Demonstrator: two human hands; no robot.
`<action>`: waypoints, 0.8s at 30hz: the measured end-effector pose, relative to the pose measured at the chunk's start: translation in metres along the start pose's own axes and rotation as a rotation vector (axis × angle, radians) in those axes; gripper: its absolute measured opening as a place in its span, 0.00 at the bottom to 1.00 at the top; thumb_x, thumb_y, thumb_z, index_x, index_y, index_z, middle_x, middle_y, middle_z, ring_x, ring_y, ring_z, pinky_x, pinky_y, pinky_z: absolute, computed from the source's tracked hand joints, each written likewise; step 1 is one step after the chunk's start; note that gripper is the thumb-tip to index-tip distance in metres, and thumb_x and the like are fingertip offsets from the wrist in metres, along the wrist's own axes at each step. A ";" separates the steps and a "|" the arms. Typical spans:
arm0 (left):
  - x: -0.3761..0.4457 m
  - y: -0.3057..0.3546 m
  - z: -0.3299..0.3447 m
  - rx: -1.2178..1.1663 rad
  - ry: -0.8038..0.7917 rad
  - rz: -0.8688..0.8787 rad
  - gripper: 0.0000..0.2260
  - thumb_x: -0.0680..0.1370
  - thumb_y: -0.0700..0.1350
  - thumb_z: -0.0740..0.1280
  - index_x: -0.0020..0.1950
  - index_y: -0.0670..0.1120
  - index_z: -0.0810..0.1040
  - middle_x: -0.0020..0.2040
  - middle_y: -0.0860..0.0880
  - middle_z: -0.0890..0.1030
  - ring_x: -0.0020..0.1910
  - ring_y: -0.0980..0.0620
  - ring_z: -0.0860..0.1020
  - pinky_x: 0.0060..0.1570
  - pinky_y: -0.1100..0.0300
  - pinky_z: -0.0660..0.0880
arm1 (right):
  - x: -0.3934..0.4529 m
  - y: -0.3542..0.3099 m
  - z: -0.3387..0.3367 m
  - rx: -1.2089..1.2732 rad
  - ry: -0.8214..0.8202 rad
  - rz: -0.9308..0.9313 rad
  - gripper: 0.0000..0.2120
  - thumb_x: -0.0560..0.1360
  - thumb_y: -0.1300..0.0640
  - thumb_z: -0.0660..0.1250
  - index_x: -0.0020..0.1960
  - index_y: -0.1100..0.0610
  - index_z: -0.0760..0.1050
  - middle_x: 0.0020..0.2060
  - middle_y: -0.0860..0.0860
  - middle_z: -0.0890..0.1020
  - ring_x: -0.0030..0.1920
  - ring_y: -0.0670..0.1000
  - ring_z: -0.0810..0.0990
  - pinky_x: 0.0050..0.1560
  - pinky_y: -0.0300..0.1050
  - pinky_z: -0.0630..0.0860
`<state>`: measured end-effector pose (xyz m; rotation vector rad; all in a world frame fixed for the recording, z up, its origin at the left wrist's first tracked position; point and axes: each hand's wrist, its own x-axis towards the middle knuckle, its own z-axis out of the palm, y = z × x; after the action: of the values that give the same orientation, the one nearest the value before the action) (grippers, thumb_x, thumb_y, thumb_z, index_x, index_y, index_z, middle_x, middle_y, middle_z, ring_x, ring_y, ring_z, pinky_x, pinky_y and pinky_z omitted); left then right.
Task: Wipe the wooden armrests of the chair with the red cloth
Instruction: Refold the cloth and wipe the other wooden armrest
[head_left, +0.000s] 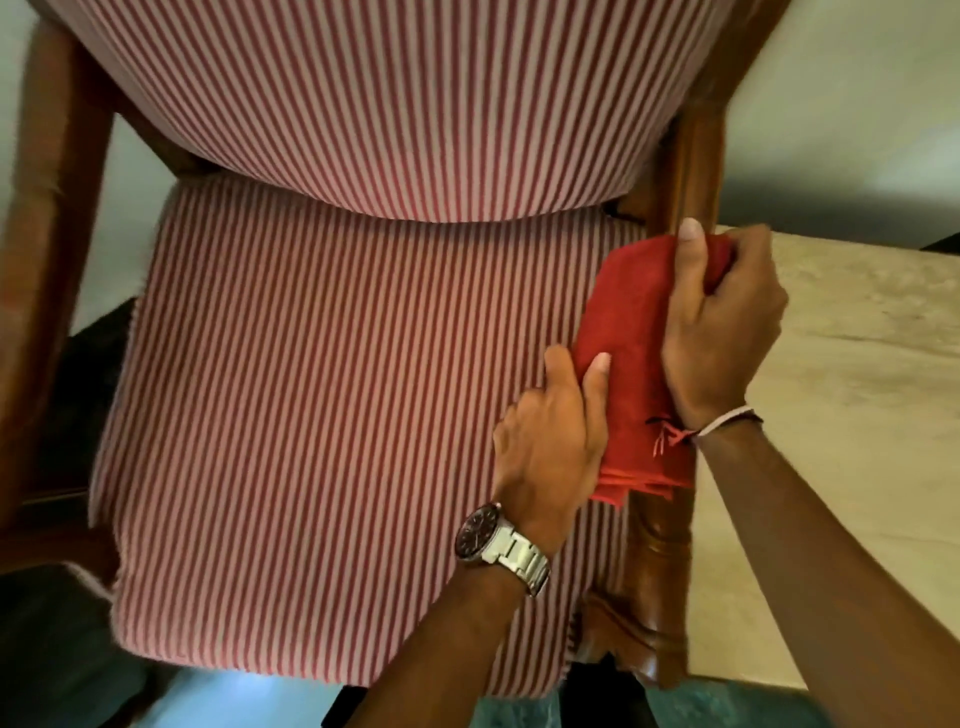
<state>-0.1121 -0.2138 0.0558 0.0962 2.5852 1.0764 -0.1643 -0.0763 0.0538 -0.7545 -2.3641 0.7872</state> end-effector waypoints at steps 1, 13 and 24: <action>-0.004 -0.010 -0.015 -0.016 0.007 0.006 0.22 0.80 0.66 0.44 0.54 0.50 0.63 0.36 0.45 0.81 0.35 0.43 0.81 0.38 0.45 0.80 | -0.009 -0.016 0.004 0.042 0.006 -0.015 0.21 0.84 0.44 0.60 0.50 0.63 0.74 0.36 0.51 0.74 0.37 0.49 0.73 0.39 0.39 0.61; -0.034 -0.171 -0.222 0.092 0.176 -0.106 0.31 0.75 0.68 0.40 0.58 0.47 0.67 0.33 0.45 0.76 0.33 0.40 0.78 0.35 0.46 0.76 | -0.131 -0.223 0.119 0.429 -0.245 -0.081 0.16 0.83 0.52 0.66 0.42 0.61 0.70 0.28 0.42 0.64 0.28 0.39 0.69 0.32 0.31 0.64; -0.048 -0.282 -0.353 0.445 0.362 -0.299 0.19 0.82 0.64 0.44 0.51 0.49 0.61 0.29 0.53 0.70 0.23 0.55 0.66 0.28 0.61 0.63 | -0.175 -0.333 0.192 0.813 -1.006 0.120 0.17 0.74 0.63 0.76 0.61 0.65 0.79 0.55 0.58 0.86 0.55 0.53 0.87 0.57 0.50 0.86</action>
<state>-0.1660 -0.6618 0.1036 -0.4019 2.9907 0.4313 -0.2733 -0.4828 0.0878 -0.1158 -2.3516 2.3971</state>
